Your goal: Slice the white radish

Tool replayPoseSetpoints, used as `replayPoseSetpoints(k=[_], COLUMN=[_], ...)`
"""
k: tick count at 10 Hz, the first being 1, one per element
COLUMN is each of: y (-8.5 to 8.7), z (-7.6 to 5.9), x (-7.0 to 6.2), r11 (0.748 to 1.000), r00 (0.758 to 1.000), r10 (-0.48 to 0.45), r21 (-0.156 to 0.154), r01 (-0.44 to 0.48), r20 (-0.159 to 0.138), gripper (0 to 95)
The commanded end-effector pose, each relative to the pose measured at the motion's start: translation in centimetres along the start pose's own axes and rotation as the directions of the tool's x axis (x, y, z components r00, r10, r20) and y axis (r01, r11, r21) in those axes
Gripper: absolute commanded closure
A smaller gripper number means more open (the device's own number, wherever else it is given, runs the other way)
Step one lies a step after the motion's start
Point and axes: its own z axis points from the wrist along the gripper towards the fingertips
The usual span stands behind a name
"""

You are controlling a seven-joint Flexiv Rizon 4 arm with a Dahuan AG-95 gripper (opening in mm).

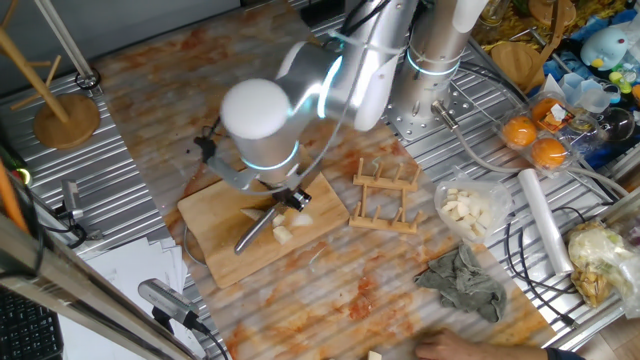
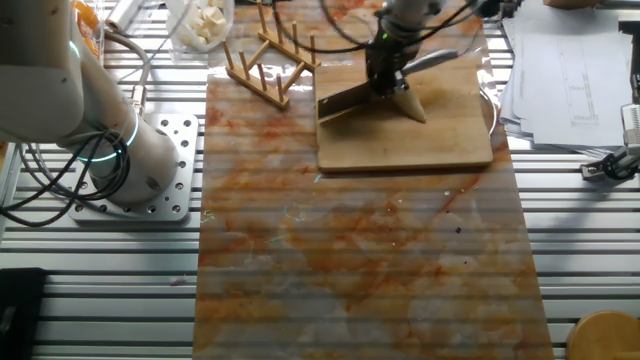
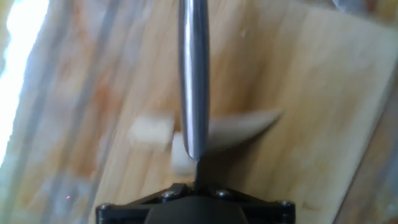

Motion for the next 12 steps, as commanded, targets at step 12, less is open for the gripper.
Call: replayPoseSetpoints(k=[12], y=[-1.1], z=[-5.7], x=[-3.7], r11=[1.000], r00=[0.999], r10=[0.001], r21=[0.012], r01=[-0.001], r20=[-0.040], gripper=[95.0])
